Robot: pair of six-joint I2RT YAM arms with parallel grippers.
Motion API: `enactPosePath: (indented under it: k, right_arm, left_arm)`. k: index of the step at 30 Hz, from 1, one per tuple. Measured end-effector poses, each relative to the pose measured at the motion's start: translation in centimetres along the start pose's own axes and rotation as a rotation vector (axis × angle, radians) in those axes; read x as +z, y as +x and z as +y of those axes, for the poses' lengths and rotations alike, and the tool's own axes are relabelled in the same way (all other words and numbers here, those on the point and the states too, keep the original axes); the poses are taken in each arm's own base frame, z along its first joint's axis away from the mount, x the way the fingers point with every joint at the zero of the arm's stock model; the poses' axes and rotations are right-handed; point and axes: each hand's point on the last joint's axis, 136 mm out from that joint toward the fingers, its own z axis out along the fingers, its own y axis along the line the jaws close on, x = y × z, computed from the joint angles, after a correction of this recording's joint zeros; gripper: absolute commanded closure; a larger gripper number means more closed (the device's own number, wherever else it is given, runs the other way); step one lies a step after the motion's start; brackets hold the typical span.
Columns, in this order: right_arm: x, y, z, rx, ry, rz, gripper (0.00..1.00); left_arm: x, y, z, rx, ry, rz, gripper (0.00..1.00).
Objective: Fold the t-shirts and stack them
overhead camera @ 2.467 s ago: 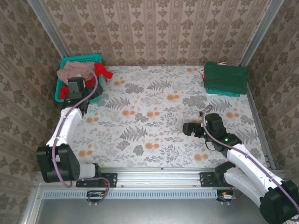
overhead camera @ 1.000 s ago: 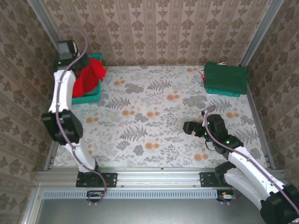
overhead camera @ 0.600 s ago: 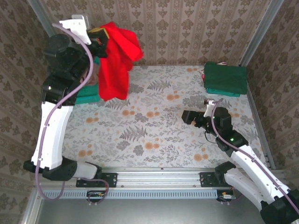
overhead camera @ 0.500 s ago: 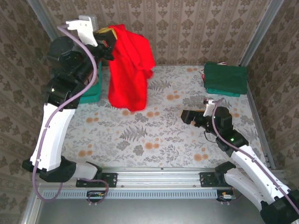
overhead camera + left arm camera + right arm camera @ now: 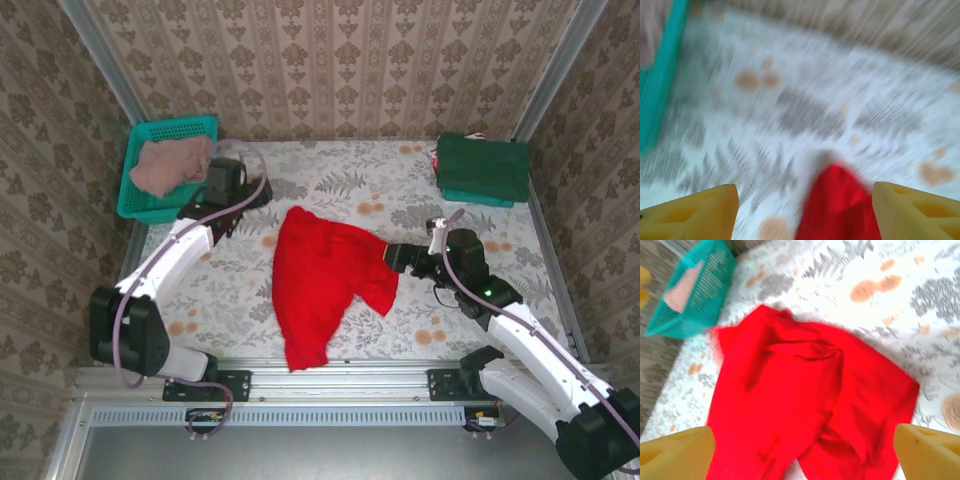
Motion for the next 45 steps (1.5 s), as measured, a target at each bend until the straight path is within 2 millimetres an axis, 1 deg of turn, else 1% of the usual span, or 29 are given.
enactPosePath:
  k: [1,2,3,4,5,6,7,9,10,11,12,14,15,17,18,20,21,24,29,30,32,33,35,38,39,40,42,44,45]
  right_arm:
    - [0.3,0.6,-0.3,-0.001,0.016,0.024,0.20]
    - [0.5,1.2,-0.6,-0.003,0.030,0.048,0.23]
    - [0.7,1.8,-0.8,-0.007,0.045,0.071,0.28]
    - [0.9,2.3,-1.0,-0.014,0.060,0.090,0.31]
    - [1.0,2.8,-1.1,-0.018,0.070,0.107,0.36]
    - [1.1,3.1,-1.3,-0.023,0.081,0.118,0.40]
    - [1.2,3.5,-1.6,-0.022,0.096,0.127,0.41]
    - [1.3,4.0,-2.3,-0.019,0.129,0.142,0.41]
    - [1.5,4.5,-2.8,-0.017,0.152,0.157,0.41]
    - [1.5,4.9,-3.3,-0.012,0.172,0.168,0.41]
    - [1.7,5.4,-3.7,-0.006,0.191,0.184,0.41]
    - [1.8,6.8,-4.2,-0.007,0.216,0.220,0.42]
    - [1.9,7.8,-4.3,-0.007,0.227,0.242,0.43]
    - [1.9,9.3,-4.3,-0.011,0.238,0.273,0.44]
    - [2.0,10.0,-4.4,-0.013,0.243,0.287,0.45]
    - [2.1,11.5,-4.5,-0.011,0.256,0.315,0.45]
    - [2.2,12.3,-4.5,-0.014,0.266,0.334,0.44]
    - [2.6,13.8,-4.5,-0.015,0.287,0.373,0.41]
    - [3.6,15.4,-4.8,-0.036,0.323,0.406,0.43]
    - [3.7,15.7,-5.0,-0.040,0.337,0.417,0.45]
    - [3.9,15.7,-5.2,-0.045,0.361,0.414,0.50]
    - [4.0,15.6,-5.2,-0.044,0.369,0.412,0.54]
    - [4.0,15.6,-5.6,-0.050,0.391,0.409,0.64]
    - [3.8,15.5,-6.2,-0.055,0.427,0.402,0.83]
    - [3.7,15.4,-6.4,-0.062,0.439,0.399,0.90]
    - [3.6,15.2,-6.4,-0.066,0.441,0.392,0.98]
    - [3.4,14.4,-6.2,-0.073,0.441,0.361,1.00]
    - [2.9,13.0,-5.7,-0.074,0.433,0.311,1.00]
    - [2.6,12.1,-5.3,-0.075,0.424,0.282,1.00]
  left_arm:
    - [0.5,1.9,0.9,0.003,-0.028,0.049,0.26]
    - [0.4,3.2,1.5,0.010,-0.046,0.083,0.25]
    - [0.0,4.1,1.6,0.022,-0.056,0.100,0.25]
    - [-0.8,4.4,1.4,0.043,-0.058,0.099,0.25]
    - [-1.8,4.5,0.6,0.068,-0.043,0.088,0.25]
    - [-3.1,4.5,-0.9,0.103,-0.011,0.066,0.26]
    - [-4.8,4.8,-3.1,0.148,0.046,0.038,0.26]
    - [-7.7,6.5,-7.0,0.225,0.175,0.015,0.26]
    - [-9.3,8.4,-9.0,0.275,0.255,0.013,0.25]
    - [-10.3,10.3,-10.1,0.313,0.308,0.026,0.25]
    - [-11.0,12.9,-11.0,0.362,0.355,0.053,0.25]
    - [-11.3,17.7,-11.4,0.449,0.395,0.125,0.27]
    - [-10.8,20.5,-11.0,0.501,0.394,0.179,0.30]
    - [-9.7,24.4,-9.9,0.574,0.361,0.273,0.39]
    - [-9.2,26.0,-9.5,0.607,0.343,0.313,0.45]
    - [-8.3,28.0,-9.3,0.657,0.325,0.365,0.51]
    - [-7.8,29.1,-9.4,0.683,0.320,0.391,0.52]
    - [-7.1,31.2,-10.1,0.732,0.320,0.441,0.43]
    - [-6.4,33.1,-11.3,0.758,0.343,0.477,0.41]
    - [-6.3,33.5,-11.4,0.761,0.347,0.480,0.44]
    - [-5.9,33.6,-11.6,0.763,0.337,0.473,0.57]
    - [-5.7,33.4,-11.9,0.757,0.333,0.465,0.66]
    - [-5.1,33.2,-12.2,0.753,0.316,0.446,0.80]
    - [-4.9,32.8,-12.1,0.753,0.295,0.424,0.97]
    - [-4.9,32.4,-12.0,0.745,0.287,0.416,1.00]
    - [-5.0,31.9,-11.8,0.746,0.279,0.410,1.00]
    - [-5.3,30.5,-11.3,0.735,0.257,0.389,1.00]
    - [-6.0,27.6,-10.9,0.684,0.251,0.338,1.00]
    - [-6.5,25.8,-10.9,0.647,0.259,0.302,1.00]
